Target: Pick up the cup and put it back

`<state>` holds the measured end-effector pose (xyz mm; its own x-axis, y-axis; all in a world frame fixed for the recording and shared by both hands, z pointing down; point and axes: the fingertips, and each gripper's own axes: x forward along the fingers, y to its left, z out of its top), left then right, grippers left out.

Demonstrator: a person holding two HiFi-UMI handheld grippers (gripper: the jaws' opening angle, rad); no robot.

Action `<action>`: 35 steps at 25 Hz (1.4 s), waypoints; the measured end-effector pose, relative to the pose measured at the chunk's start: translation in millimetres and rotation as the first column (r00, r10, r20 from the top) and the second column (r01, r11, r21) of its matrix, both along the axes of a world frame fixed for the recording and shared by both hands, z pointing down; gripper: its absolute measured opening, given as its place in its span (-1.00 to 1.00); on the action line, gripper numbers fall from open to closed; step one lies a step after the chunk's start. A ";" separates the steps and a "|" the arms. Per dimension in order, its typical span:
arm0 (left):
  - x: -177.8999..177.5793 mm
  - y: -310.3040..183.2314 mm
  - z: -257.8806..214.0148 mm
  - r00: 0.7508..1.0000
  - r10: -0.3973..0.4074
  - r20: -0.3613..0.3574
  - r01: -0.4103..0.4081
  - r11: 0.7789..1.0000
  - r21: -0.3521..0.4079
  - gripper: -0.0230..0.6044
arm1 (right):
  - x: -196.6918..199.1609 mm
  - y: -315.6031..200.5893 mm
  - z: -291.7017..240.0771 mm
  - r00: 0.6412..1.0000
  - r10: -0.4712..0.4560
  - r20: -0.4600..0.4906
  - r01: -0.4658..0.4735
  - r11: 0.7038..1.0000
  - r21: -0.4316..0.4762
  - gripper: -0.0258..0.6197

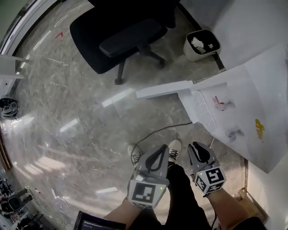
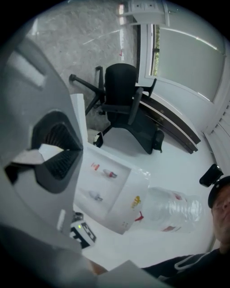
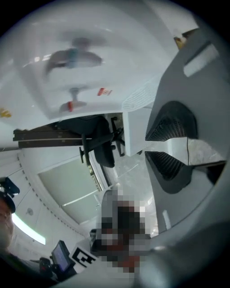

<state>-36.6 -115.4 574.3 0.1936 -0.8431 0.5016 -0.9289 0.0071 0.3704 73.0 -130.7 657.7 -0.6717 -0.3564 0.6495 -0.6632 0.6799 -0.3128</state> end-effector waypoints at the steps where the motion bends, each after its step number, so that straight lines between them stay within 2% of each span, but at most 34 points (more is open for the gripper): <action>1: 1.3 2.3 18.8 1.000 0.012 0.001 -0.012 1.000 0.000 -0.92 | 1.7 -2.2 25.9 0.999 0.037 -0.009 -0.037 0.999 -0.028 -0.67; 4: 4.9 6.1 77.6 0.998 0.057 0.009 -0.058 0.998 0.017 -0.92 | 7.5 -16.0 101.1 0.989 0.137 -0.050 -0.139 0.989 -0.052 -0.63; 8: 5.8 1.2 149.5 0.995 0.095 -0.021 -0.093 0.994 0.048 -0.92 | 17.4 -49.5 190.0 0.964 0.249 -0.098 -0.249 0.968 0.010 -0.59; 10: 5.8 -5.4 178.3 0.993 0.114 -0.040 -0.112 0.991 0.068 -0.92 | 26.2 -66.1 232.6 0.936 0.328 -0.126 -0.327 0.944 0.031 -0.56; 13: 5.8 -19.5 217.0 0.983 0.169 -0.069 -0.162 0.982 0.094 -0.92 | 47.6 -94.6 299.1 0.871 0.456 -0.184 -0.451 0.889 0.071 -0.52; 15: 12.0 -31.2 229.8 0.963 0.255 -0.087 -0.244 0.962 0.123 -0.92 | 67.2 -116.3 334.4 0.821 0.533 -0.206 -0.524 0.846 0.100 -0.50; 17: 20.0 -45.2 229.2 0.934 0.347 -0.088 -0.326 0.926 0.189 -0.92 | 89.4 -137.0 359.5 0.778 0.589 -0.218 -0.574 0.808 0.137 -0.49; 19: 19.8 -56.4 236.2 0.918 0.393 -0.052 -0.372 0.899 0.232 -0.92 | 103.4 -149.7 379.1 0.743 0.638 -0.201 -0.623 0.769 0.141 -0.45; 21: 15.9 -65.4 255.3 0.912 0.410 -0.015 -0.395 0.888 0.234 -0.92 | 108.7 -159.3 392.7 0.721 0.673 -0.166 -0.661 0.740 0.127 -0.41; 23: 12.5 -73.1 263.4 0.906 0.422 -0.036 -0.402 0.884 0.241 -0.92 | 107.5 -170.6 402.8 0.722 0.677 -0.139 -0.669 0.736 0.109 -0.43; 25: 9.2 -77.9 260.3 0.897 0.437 -0.068 -0.409 0.877 0.251 -0.92 | 106.8 -177.9 413.2 0.734 0.665 -0.137 -0.659 0.746 0.093 -0.40; 31: -4.4 -92.8 272.8 0.902 0.430 -0.044 -0.409 0.882 0.235 -0.92 | 107.8 -196.1 434.1 0.760 0.625 -0.179 -0.618 0.780 0.100 -0.43; 35: -2.5 -87.0 276.6 0.898 0.438 -0.042 -0.420 0.881 0.220 -0.92 | 114.4 -203.8 445.4 0.752 0.628 -0.200 -0.622 0.776 0.100 -0.43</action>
<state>-39.0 -202.5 850.9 0.5945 -0.7478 0.2956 -0.7876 -0.4677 0.4011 187.5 -334.5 1103.1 -0.1417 -0.6672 0.7313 -0.9899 0.0959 -0.1043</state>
